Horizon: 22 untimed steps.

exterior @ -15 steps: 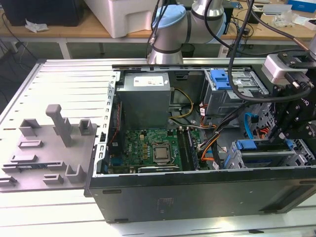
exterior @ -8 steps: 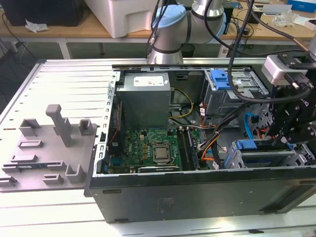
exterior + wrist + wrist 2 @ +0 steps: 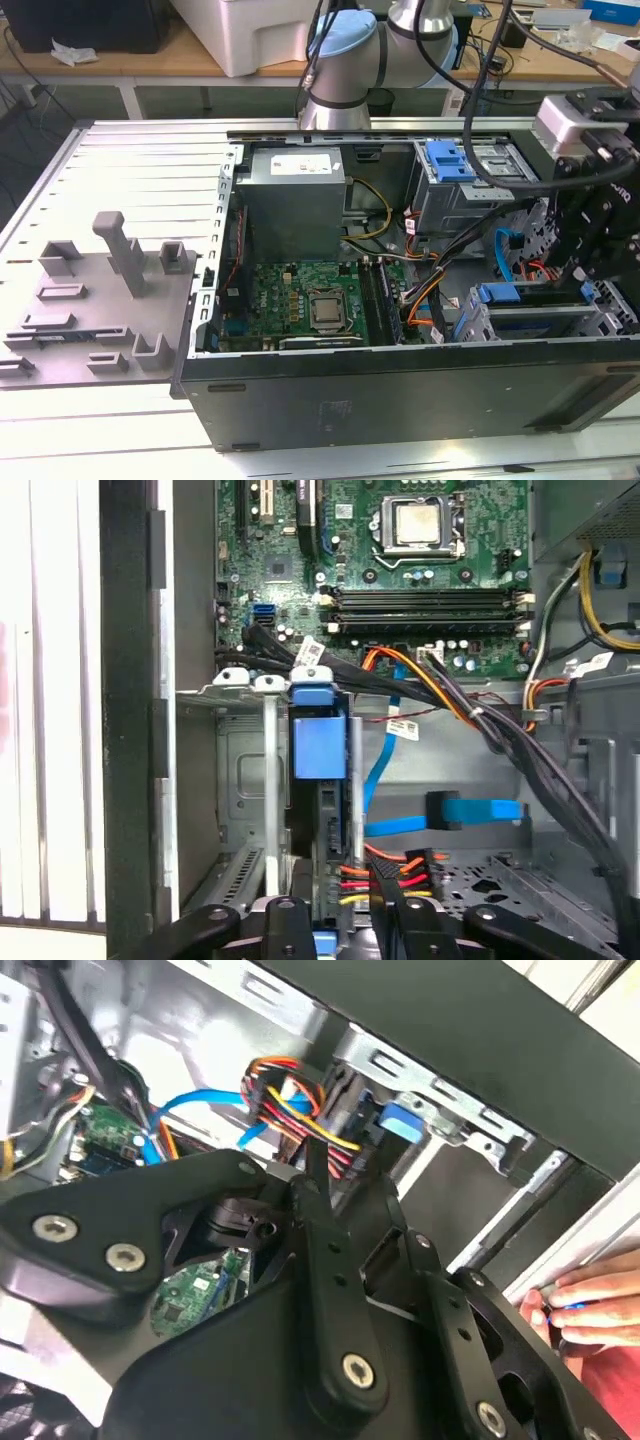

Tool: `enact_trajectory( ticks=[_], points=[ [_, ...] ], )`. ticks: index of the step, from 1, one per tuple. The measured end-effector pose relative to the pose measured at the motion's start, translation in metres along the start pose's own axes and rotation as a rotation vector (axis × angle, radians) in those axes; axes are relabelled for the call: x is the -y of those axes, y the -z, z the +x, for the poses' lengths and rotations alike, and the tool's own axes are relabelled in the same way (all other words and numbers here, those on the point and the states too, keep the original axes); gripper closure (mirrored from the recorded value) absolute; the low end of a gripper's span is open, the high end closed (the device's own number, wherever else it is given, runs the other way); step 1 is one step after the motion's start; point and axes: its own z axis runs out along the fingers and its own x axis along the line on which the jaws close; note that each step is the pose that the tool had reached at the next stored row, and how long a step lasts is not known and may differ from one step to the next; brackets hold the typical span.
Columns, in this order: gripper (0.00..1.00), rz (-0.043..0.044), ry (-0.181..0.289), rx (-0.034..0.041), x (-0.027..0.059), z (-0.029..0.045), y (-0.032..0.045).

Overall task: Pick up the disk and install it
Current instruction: 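Insert the first disk wire, then insert the second disk wire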

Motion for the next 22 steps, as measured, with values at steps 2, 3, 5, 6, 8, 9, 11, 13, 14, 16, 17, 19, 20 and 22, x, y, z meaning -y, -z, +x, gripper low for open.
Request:
enact_trajectory(
  ticks=[2, 3, 5, 6, 8, 9, 11, 13, 14, 16, 17, 19, 20, 22],
  points=[
    [0.64, 0.0009, 0.0, -0.0015, -0.0005, -0.0092, 0.0026],
    [0.64, 0.0011, 0.0, -0.002, -0.0007, -0.0115, 0.0034],
    [0.64, 0.0028, 0.0, -0.0051, -0.0023, -0.0183, 0.0076],
    [0.64, 0.0036, 0.0, -0.0066, -0.0038, -0.0204, 0.008],
    [0.64, 0.0039, 0.0, -0.0086, -0.0041, -0.0212, 0.0079],
    [0.64, 0.0039, 0.0, -0.0088, -0.0041, -0.0211, 0.008],
    [0.64, 0.0039, 0.0, -0.0091, -0.0042, -0.0212, 0.008],
    [0.64, 0.0039, 0.0, -0.0093, -0.0042, -0.0212, 0.008],
    [0.64, 0.0039, 0.0, -0.0094, -0.0042, -0.0212, 0.008],
    [0.64, 0.0039, 0.0, -0.0095, -0.0042, -0.0212, 0.008],
    [0.64, 0.0039, 0.0, -0.0098, -0.0042, -0.0212, 0.008],
    [0.64, 0.0039, 0.0, -0.0101, -0.0042, -0.0212, 0.008],
    [0.64, 0.0039, 0.0, -0.0102, -0.0042, -0.0212, 0.008],
    [0.64, 0.004, 0.0, -0.0107, -0.0042, -0.0212, 0.008]
  ],
)
